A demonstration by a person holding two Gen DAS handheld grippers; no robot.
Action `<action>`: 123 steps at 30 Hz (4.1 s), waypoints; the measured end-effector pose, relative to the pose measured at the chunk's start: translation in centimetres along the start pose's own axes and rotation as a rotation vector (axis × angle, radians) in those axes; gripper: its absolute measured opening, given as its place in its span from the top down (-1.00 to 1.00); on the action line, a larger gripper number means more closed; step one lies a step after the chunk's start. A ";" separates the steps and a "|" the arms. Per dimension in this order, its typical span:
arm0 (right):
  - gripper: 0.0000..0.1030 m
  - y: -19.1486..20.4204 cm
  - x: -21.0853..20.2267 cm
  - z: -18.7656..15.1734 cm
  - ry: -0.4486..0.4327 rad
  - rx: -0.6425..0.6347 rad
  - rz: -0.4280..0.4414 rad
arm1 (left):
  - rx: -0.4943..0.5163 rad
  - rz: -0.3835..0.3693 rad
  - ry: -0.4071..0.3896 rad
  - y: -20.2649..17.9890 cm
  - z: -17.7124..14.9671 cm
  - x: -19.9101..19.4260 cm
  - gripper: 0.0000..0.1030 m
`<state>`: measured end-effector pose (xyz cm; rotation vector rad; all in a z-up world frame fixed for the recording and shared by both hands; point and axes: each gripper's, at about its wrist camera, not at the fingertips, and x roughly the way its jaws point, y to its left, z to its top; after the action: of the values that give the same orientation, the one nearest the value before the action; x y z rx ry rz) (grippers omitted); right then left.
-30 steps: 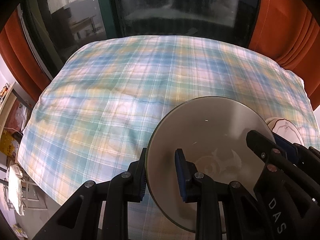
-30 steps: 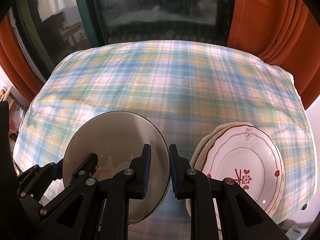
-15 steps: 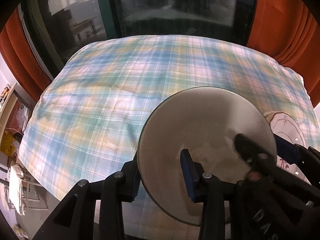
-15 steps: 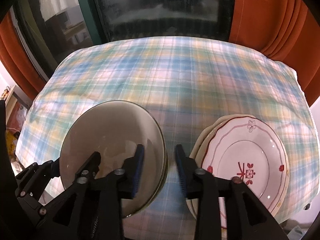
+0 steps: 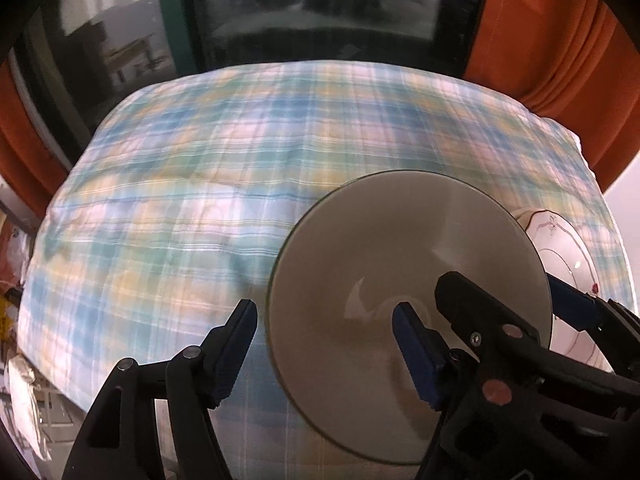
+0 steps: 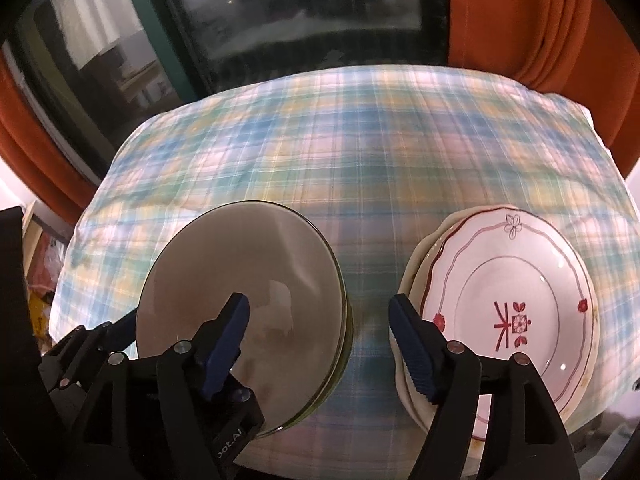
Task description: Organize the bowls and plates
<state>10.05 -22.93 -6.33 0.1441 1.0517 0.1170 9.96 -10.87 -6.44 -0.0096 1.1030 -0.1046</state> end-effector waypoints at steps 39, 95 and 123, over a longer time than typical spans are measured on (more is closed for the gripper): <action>-0.24 -0.6 4.8 0.2 0.161 0.307 0.009 | 0.194 -0.261 0.144 0.7 1.8 2.7 -0.13; -0.18 -4.3 -4.8 3.3 0.055 0.130 0.094 | 0.054 -0.194 0.043 -6.0 2.8 -5.8 -0.07; -0.18 -16.6 -8.2 1.7 0.032 0.093 0.063 | 0.019 -0.232 0.015 -17.5 0.4 -4.9 -0.07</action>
<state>7.94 -40.77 -1.42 0.2602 1.0848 0.1283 6.79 -27.86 -0.86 -0.1204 1.1132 -0.3238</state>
